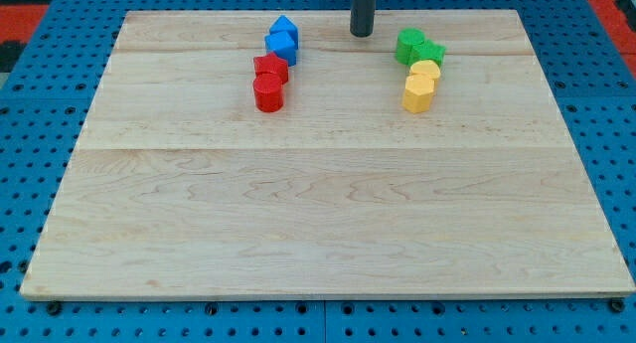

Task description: Slide the green circle and green star right a bit

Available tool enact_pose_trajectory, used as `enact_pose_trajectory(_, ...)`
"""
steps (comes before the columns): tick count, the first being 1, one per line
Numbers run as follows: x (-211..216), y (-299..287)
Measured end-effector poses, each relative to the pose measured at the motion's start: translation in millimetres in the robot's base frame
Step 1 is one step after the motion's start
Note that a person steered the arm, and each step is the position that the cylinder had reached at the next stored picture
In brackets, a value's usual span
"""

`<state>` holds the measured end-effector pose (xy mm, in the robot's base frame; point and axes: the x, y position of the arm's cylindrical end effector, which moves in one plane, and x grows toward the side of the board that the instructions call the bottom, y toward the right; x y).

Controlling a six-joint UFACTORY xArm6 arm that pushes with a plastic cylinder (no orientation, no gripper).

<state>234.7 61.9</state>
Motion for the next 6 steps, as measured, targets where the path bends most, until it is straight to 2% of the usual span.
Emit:
enact_pose_trajectory(4,41.6,83.5)
enact_pose_trajectory(6,3.6,82.2)
